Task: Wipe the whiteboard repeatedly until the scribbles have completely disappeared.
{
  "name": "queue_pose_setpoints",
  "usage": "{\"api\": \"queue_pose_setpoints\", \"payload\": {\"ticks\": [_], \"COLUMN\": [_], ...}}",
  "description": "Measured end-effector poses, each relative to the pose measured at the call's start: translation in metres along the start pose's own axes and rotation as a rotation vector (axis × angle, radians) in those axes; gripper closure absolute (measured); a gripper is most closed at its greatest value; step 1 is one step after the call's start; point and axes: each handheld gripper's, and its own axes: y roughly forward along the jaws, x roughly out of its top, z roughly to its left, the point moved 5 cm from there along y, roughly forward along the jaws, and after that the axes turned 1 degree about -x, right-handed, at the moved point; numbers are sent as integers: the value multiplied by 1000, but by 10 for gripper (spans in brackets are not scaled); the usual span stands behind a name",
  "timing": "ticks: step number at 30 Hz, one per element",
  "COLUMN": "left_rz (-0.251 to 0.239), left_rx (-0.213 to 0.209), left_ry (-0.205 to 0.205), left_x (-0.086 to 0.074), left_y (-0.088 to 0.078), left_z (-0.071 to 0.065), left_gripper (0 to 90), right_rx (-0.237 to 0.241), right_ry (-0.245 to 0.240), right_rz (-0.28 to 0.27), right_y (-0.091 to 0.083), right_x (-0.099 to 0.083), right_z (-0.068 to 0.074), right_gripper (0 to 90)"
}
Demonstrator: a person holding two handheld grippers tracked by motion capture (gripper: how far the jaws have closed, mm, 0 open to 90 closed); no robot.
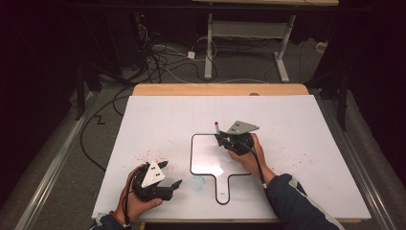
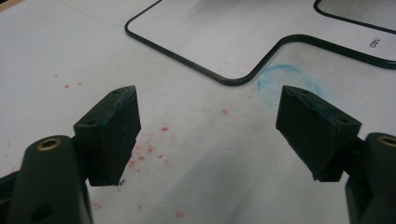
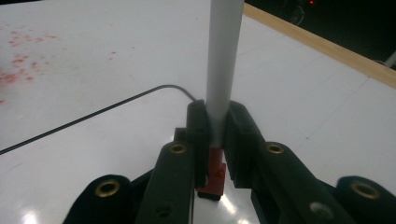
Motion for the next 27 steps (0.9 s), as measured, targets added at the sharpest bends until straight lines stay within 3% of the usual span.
{"api": "queue_pose_setpoints", "payload": {"ticks": [5, 7, 9, 12, 16, 17, 21, 24, 27], "left_rz": [-1, -5, -4, 0, -8, -6, -3, -8, -5], "left_rx": [-4, -2, -2, -5, -2, -2, -1, -1, -1], "left_ry": [1, 1, 0, 4, 3, 2, 1, 0, 3], "left_x": [-1, 0, -1, 0, 0, 0, -2, -2, -2], "left_y": [0, -1, -1, 0, -2, -2, -3, -4, -4], "left_z": [1, 1, 1, 0, -1, 0, 0, 1, 1], "left_gripper": [213, 213, 213, 213, 213, 213, 213, 213, 213], "right_rx": [-81, -93, -93, -55, -24, -30, -96, -63, 1], "right_ry": [-1, 40, 38, 56, 19, -9, 27, 75, 64], "right_rz": [37, 50, 63, 63, 73, 73, 62, 51, 62], "right_y": [4, 2, -2, -5, -4, -5, -4, -7, -16], "right_x": [1, 0, -1, -2, 1, 1, -2, -4, -3], "right_z": [-23, -30, -31, -27, -11, -10, -30, -30, -17], "right_gripper": [821, 821, 821, 821, 821, 821, 821, 821, 820]}}
